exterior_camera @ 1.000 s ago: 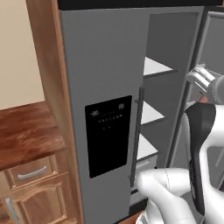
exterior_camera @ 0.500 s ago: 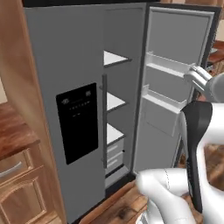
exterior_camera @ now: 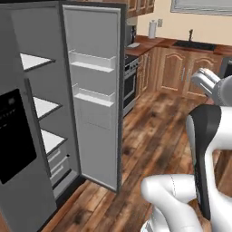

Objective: Move the hot dog bun to the plate on the dining table and place the condiment next to that plate. Then navigate to the fridge and take the sausage and place it on the plate as well.

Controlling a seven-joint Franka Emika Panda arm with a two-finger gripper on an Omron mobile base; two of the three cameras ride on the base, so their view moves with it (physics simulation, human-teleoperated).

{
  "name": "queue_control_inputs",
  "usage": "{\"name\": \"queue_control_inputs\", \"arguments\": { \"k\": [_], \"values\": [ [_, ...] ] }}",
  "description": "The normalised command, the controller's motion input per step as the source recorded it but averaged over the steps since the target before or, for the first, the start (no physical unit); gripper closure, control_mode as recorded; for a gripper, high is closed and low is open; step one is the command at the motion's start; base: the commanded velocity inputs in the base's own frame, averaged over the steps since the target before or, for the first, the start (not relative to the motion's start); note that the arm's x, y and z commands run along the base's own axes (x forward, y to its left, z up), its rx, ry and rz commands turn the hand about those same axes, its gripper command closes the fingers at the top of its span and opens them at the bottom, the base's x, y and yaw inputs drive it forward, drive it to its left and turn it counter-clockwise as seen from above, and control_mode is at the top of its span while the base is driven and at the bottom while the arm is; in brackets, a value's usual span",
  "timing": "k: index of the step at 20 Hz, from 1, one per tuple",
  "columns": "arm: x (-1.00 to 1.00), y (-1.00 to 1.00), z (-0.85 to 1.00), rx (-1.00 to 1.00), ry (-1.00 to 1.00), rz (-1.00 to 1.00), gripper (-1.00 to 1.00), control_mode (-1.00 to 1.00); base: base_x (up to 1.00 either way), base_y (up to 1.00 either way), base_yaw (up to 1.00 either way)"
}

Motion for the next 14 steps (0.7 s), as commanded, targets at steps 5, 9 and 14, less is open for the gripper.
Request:
{"name": "queue_control_inputs", "arguments": {
  "k": [5, 9, 14],
  "values": [
    [0.00, 0.00, 0.00, 0.00, 0.00, 0.00, 1.00, 1.00, -0.54, -0.64, -0.53],
    [0.00, 0.00, 0.00, 0.00, 0.00, 0.00, 1.00, 1.00, -0.43, -0.74, -0.51],
    [0.00, 0.00, 0.00, 0.00, 0.00, 0.00, 1.00, 1.00, -0.07, -0.81, -0.46]
  ]
}}
